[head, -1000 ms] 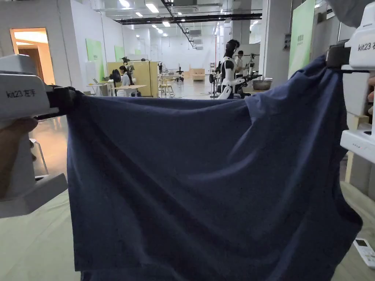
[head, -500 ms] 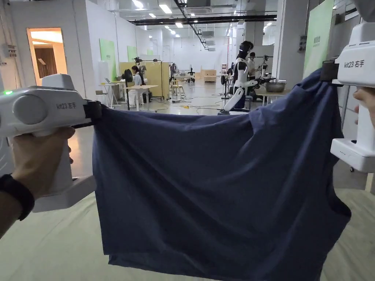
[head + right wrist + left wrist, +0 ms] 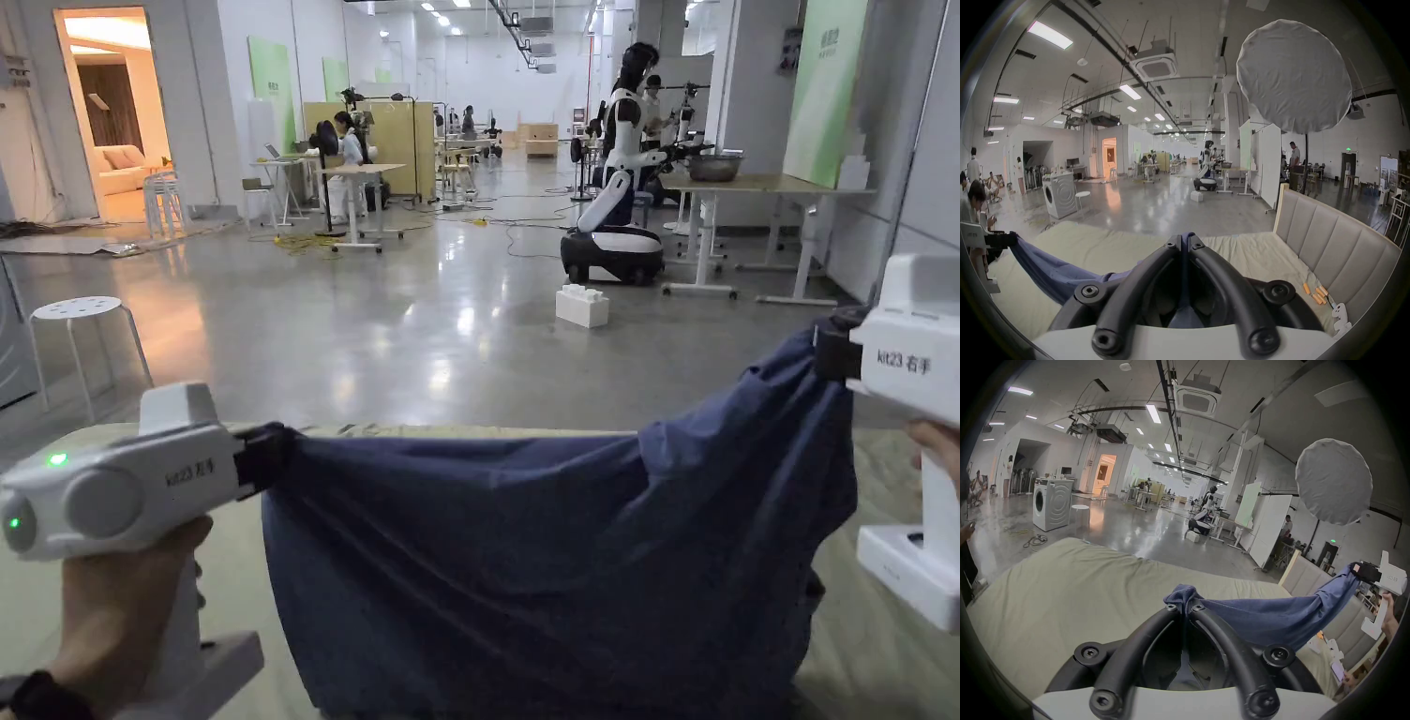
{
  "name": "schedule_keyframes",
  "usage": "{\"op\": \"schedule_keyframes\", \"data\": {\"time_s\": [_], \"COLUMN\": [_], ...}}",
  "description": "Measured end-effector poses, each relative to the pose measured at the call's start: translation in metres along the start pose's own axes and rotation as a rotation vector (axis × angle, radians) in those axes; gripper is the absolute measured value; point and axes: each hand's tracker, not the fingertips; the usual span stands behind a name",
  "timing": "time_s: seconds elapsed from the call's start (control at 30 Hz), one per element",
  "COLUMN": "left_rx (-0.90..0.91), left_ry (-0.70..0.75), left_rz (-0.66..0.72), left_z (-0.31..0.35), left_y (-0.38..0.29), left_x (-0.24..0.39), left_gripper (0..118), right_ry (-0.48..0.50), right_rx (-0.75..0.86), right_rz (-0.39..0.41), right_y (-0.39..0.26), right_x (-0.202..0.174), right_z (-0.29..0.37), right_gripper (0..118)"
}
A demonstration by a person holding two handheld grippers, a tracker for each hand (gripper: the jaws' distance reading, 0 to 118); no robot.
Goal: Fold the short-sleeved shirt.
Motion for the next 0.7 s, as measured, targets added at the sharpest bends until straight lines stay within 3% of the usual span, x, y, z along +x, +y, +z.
{"op": "schedule_keyframes", "data": {"time_s": [0.07, 0.1, 0.17, 0.2, 0.23, 0.3, 0.33, 0.37, 0.4, 0.43, 0.7], "left_rx": [-0.029, -0.041, -0.075, -0.085, -0.234, -0.232, -0.296, -0.314, -0.292, -0.336, -0.442], "left_ry": [-0.039, -0.067, -0.085, -0.095, -0.093, -0.048, -0.109, -0.135, -0.123, -0.152, -0.13], "left_rz": [-0.019, -0.022, -0.012, -0.012, -0.049, -0.08, -0.084, -0.077, -0.081, -0.071, -0.012], "left_z": [0.019, 0.032, 0.061, 0.072, 0.08, 0.113, 0.123, 0.135, 0.151, 0.159, 0.201], "left_y": [-0.032, -0.052, -0.091, -0.106, -0.13, -0.181, -0.198, -0.214, -0.235, -0.247, -0.317], "left_x": [-0.006, -0.01, -0.017, -0.02, -0.026, -0.035, -0.039, -0.04, -0.041, -0.046, -0.07], "left_gripper": [4, 4, 4, 4, 4, 4, 4, 4, 4, 4, 4], "right_ry": [0.066, 0.159, 0.155, 0.157, 0.145, 0.127, 0.151, 0.167, 0.149, 0.17, 0.155], "right_rx": [0.005, 0.005, -0.044, -0.043, -0.061, -0.1, -0.081, -0.2, -0.153, -0.283, -0.456], "right_rz": [0.048, 0.077, 0.124, 0.109, 0.094, 0.038, 0.044, -0.061, -0.024, -0.078, -0.017], "right_y": [-0.033, -0.06, -0.104, -0.123, -0.145, -0.189, -0.21, -0.238, -0.255, -0.28, -0.36], "right_x": [0.004, 0.001, 0.005, 0.008, 0.008, 0.016, 0.023, 0.029, 0.033, 0.036, 0.042], "right_z": [0.019, 0.042, 0.073, 0.086, 0.121, 0.153, 0.168, 0.178, 0.19, 0.2, 0.26], "right_gripper": [4, 4, 4, 4, 4, 4, 4, 4, 4, 4, 4]}}
